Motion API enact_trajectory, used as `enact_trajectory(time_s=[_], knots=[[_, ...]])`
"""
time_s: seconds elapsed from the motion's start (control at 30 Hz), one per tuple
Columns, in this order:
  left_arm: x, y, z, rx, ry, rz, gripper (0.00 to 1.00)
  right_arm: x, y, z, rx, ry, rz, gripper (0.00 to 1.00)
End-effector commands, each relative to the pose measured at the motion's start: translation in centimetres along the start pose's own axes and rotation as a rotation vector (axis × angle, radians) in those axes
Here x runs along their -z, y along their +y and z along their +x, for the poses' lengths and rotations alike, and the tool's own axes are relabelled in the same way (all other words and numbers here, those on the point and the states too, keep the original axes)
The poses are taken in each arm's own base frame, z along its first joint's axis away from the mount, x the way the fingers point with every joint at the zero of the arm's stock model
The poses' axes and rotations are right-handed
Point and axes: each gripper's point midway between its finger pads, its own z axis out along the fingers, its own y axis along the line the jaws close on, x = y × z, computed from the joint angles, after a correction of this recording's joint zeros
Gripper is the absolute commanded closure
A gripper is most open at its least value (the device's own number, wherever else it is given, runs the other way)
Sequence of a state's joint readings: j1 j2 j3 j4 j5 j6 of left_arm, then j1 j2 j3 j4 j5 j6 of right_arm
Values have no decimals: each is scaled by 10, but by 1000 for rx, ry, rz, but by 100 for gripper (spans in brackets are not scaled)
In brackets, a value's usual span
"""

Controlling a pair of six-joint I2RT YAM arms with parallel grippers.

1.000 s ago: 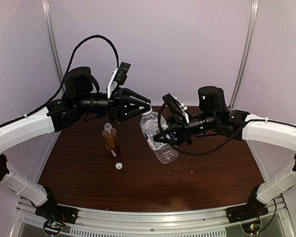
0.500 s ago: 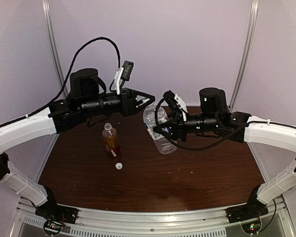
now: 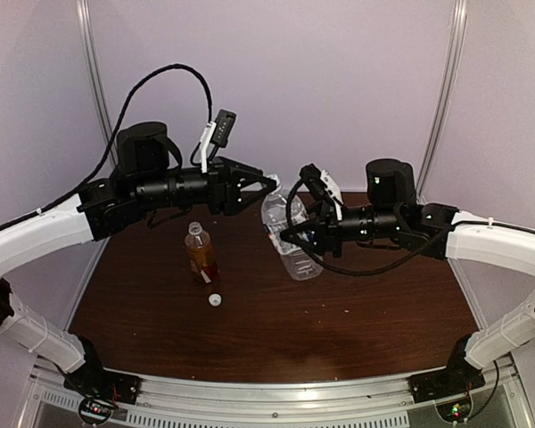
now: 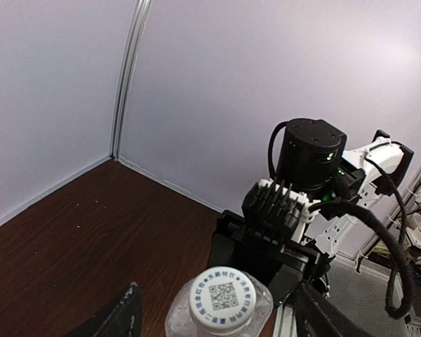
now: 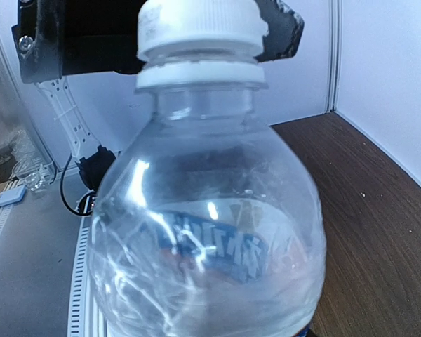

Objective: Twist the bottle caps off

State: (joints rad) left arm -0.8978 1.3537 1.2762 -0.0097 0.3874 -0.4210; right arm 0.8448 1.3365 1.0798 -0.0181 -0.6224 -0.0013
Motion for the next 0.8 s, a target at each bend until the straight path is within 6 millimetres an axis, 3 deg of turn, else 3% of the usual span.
enact_trajectory(time_s=[0.0,0.17,0.43,0.77], knots=[[24,-18,-14,-105,-27,115,21,7,20,-11,49,-31,-99,63],[38,-36,-14,-178,-29,257,16,5,35,-8,57,-13,-205,63],[44,-63,-9,-301,-40,440,16,3,62,-9,36,-2,-403,62],[35,-63,3,-303,-12,515,27,1,69,-15,16,-16,-476,62]])
